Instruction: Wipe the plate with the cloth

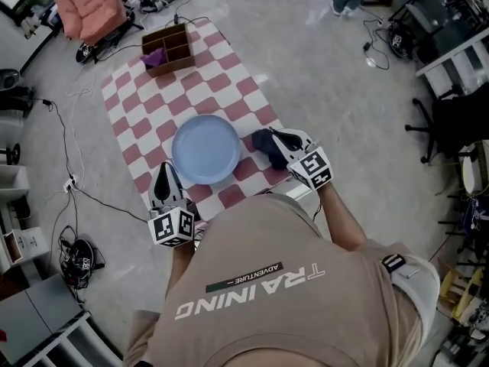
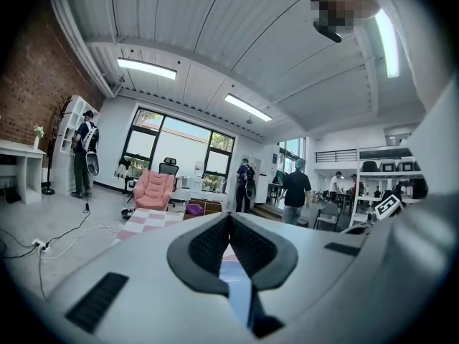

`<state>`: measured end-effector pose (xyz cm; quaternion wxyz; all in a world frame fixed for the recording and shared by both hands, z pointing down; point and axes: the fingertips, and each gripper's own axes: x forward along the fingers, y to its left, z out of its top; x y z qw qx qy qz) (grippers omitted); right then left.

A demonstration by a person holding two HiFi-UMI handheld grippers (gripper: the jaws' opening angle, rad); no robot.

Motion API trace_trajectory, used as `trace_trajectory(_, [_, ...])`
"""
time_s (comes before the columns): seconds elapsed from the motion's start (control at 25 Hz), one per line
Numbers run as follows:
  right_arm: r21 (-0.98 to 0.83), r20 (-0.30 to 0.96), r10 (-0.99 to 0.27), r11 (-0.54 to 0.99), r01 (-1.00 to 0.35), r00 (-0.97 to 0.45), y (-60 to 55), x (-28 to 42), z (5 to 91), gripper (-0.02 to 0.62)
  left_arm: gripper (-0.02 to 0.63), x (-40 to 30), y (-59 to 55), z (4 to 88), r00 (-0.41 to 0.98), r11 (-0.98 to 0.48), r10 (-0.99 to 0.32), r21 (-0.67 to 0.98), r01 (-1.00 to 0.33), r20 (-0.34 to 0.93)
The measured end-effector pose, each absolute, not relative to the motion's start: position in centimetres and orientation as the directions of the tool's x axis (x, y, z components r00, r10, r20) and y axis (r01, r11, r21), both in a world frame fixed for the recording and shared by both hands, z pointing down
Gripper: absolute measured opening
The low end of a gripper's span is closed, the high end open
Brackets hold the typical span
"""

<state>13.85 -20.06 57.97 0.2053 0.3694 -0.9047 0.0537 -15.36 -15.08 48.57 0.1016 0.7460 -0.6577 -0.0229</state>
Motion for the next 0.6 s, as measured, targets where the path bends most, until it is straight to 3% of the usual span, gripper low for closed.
trace_trajectory(0.16, [0.037, 0.435, -0.632, 0.724, -0.688, -0.641, -19.9, 13.5, 58.9, 0.020, 0.015, -16.2, -14.7, 48.4, 0.119, -0.100, -0.988, 0.180, -0.979, 0.099])
trace_trajectory(0.2, [0.023, 0.444, -0.622, 0.727, -0.686, -0.645, -19.8, 13.3, 59.4, 0.066, 0.015, -16.3, -14.5, 48.4, 0.117, -0.097, -0.988, 0.182, -0.979, 0.100])
trace_trajectory(0.24, [0.006, 0.456, -0.609, 0.731, -0.682, -0.649, -19.8, 13.1, 60.1, 0.395, 0.015, -16.3, -14.4, 48.5, 0.115, -0.095, -0.988, 0.184, -0.978, 0.101])
trace_trajectory(0.28, [-0.006, 0.470, -0.597, 0.734, -0.679, -0.650, -19.6, 13.0, 60.8, 0.440, 0.015, -16.3, -14.3, 48.5, 0.116, -0.096, -0.988, 0.185, -0.978, 0.100])
trace_trajectory(0.6, [0.001, 0.521, -0.578, 0.737, -0.676, -0.628, -19.4, 12.7, 63.3, 0.439, 0.015, -16.8, -13.6, 48.2, 0.114, -0.098, -0.989, 0.171, -0.980, 0.090])
